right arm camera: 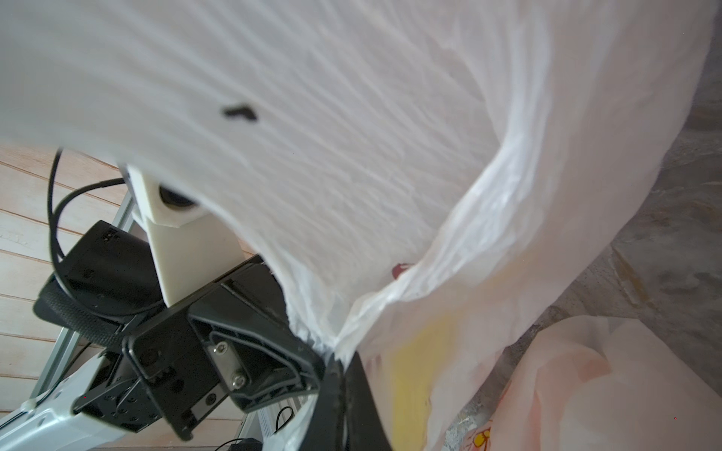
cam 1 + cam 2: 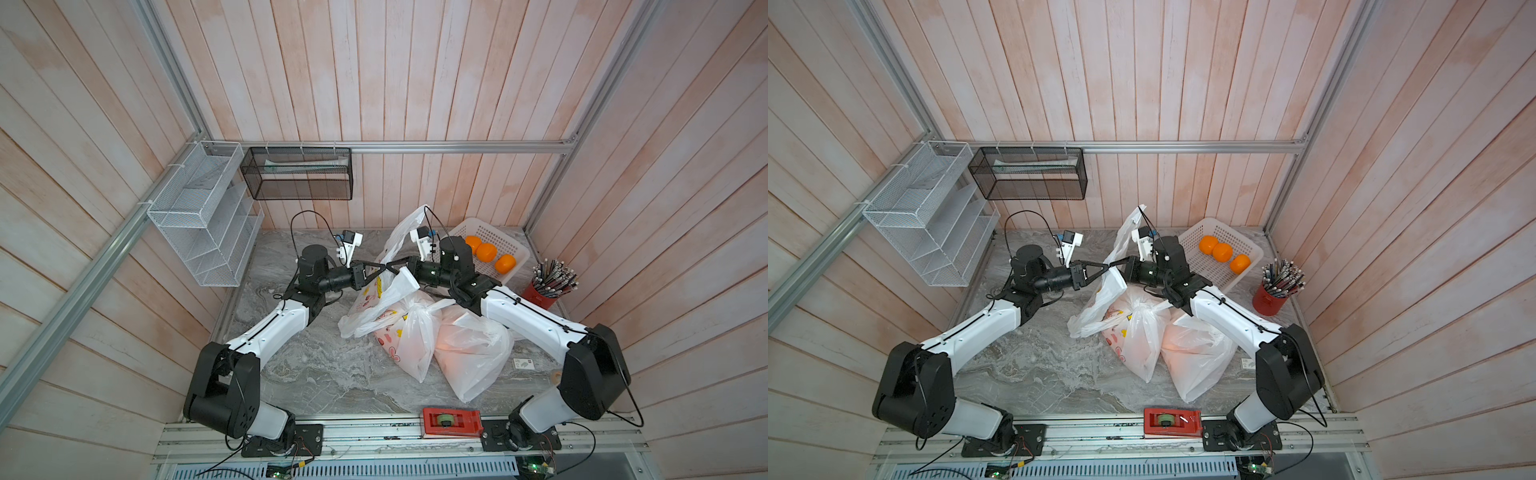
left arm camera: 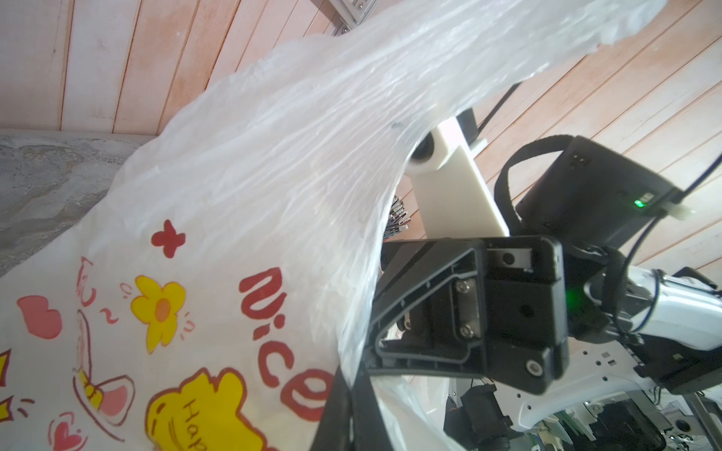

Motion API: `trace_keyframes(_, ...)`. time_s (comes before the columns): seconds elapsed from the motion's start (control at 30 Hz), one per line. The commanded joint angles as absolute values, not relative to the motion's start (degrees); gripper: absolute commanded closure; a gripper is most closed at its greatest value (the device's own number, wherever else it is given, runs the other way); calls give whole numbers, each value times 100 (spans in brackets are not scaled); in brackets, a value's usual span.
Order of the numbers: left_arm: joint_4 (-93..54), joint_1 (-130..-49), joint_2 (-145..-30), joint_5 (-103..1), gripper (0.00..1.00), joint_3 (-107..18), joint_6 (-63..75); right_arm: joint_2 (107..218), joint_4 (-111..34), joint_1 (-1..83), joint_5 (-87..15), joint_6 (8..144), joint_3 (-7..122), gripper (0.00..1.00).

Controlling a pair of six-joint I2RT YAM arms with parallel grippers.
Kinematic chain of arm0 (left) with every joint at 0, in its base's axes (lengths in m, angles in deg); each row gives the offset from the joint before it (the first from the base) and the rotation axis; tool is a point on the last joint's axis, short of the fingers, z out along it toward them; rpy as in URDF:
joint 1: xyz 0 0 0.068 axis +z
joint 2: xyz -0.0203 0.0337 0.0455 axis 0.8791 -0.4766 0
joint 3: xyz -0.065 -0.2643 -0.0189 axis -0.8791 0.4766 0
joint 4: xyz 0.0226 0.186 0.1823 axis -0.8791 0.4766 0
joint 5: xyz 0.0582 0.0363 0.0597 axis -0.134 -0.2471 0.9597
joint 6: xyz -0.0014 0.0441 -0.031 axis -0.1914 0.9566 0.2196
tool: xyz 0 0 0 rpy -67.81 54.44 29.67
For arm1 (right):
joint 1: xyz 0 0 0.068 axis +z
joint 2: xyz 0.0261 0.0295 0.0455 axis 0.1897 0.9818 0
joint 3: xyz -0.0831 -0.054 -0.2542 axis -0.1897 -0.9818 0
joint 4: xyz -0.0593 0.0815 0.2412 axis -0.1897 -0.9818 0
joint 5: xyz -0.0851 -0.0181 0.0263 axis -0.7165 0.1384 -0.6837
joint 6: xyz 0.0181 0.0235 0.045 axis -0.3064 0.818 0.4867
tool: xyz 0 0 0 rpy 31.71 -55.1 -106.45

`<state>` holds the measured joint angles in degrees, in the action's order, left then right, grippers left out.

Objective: Place the oranges into plastic bags & tie knots
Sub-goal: Open the plastic bag at the center of the board, then pick up the orange from the basket.

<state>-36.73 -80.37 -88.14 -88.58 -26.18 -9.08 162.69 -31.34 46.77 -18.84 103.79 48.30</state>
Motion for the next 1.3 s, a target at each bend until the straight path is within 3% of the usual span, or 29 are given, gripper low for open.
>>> trace_keyframes(0.0,-3605,-8028,-8642,-8441,100,-2773,-859,16015,-3220,4638,-1973,10277,4723,85)
trace_keyframes(0.1,-3473,-7996,-8564,-8099,100,-2767,-883,15892,-3268,4596,-2053,10288,4623,80)
trace_keyframes(0.37,-3425,-7929,-8303,-7649,100,-2678,-946,15907,-3472,4566,-2216,10217,4483,83)
trace_keyframes(0.57,-2081,-7889,-8052,-6963,100,-3098,-672,15741,-3621,4119,-2183,10108,4319,81)
trace_keyframes(0.83,-533,-7676,-8167,-6631,100,-3823,-824,14851,-4247,3435,-2330,9306,4312,35)
trace_keyframes(1.03,-348,-7400,-8223,-6917,100,-3939,-1263,14735,-5112,2311,-2875,8558,4266,22)
trace_keyframes(1.27,-337,-7389,-8319,-7123,100,-3980,-1260,16181,-6023,1759,-4240,7355,5133,8)
